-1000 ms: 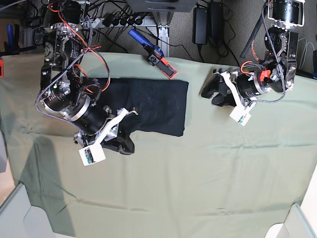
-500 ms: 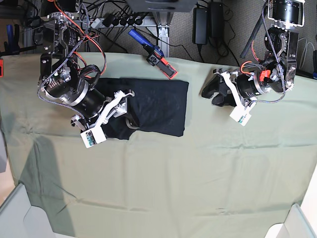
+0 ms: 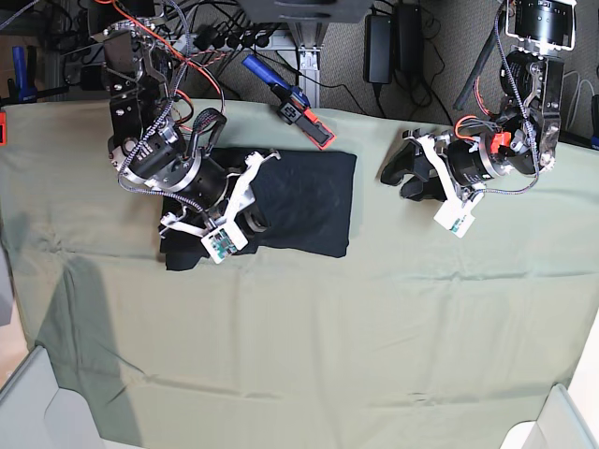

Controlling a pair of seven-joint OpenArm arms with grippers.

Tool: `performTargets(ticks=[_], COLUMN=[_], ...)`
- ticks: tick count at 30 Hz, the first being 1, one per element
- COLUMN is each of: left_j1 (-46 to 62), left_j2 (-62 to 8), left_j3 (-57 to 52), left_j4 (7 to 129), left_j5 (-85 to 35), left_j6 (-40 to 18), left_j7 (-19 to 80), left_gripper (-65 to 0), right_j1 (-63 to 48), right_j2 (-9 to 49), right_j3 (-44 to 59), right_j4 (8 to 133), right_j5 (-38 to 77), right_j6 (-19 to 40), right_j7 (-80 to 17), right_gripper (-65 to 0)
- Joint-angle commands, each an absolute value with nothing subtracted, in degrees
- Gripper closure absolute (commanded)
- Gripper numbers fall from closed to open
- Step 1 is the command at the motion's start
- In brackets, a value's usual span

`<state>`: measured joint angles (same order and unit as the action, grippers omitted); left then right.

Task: Fold the T-shirt properly
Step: 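Grasp the folded end with the right gripper and fold it over, then release the shirt and move the left gripper to its edge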

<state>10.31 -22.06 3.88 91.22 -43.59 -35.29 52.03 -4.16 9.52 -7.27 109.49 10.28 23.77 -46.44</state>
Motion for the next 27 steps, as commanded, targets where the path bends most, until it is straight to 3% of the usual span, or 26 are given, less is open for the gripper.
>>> performTargets(ticks=[1, 6, 14, 19, 21, 25, 27], left_j1=[10.3, 10.3, 9.9, 9.0, 9.1, 9.1, 9.4], left_j2=[-22.9, -22.9, -22.9, -22.9, -22.9, -23.2, -24.2], left_j3=[3.7, 3.7, 2.8, 0.2, 0.2, 0.4, 0.4], left_j4=[91.3, 91.3, 91.5, 91.5, 91.5, 91.5, 91.5], left_j5=[-41.3, -41.3, -41.4, -43.1, -44.6, -45.3, -45.5], left_j6=[-35.2, -35.2, -35.2, -35.4, -35.5, -37.9, -39.2], left_j7=[54.2, 54.2, 53.6, 54.4, 56.3, 59.0, 59.0], left_gripper=[-34.9, -34.9, -34.8, -34.1, -28.8, -8.3, -4.0], right_j1=[-3.5, -3.5, -3.2, -0.3, 1.6, 5.7, 7.9], right_j2=[9.7, 9.6, 9.5, 8.4, 8.4, 8.7, 8.9], right_j3=[-7.2, -7.3, -7.3, -7.1, -7.0, -5.3, -3.6], right_j4=[110.4, 110.4, 110.5, 110.5, 110.4, 109.7, 108.0], right_j5=[10.8, 11.3, 22.4, 21.7, 18.2, 10.4, 9.2], right_j6=[26.3, 26.3, 26.4, 26.4, 26.4, 26.3, 26.3], right_j7=[-45.0, -45.0, -42.0, -40.2, -39.2, -37.8, -37.5], right_gripper=[0.0, 0.0, 0.0, 0.0, 0.0, 0.0, 0.0])
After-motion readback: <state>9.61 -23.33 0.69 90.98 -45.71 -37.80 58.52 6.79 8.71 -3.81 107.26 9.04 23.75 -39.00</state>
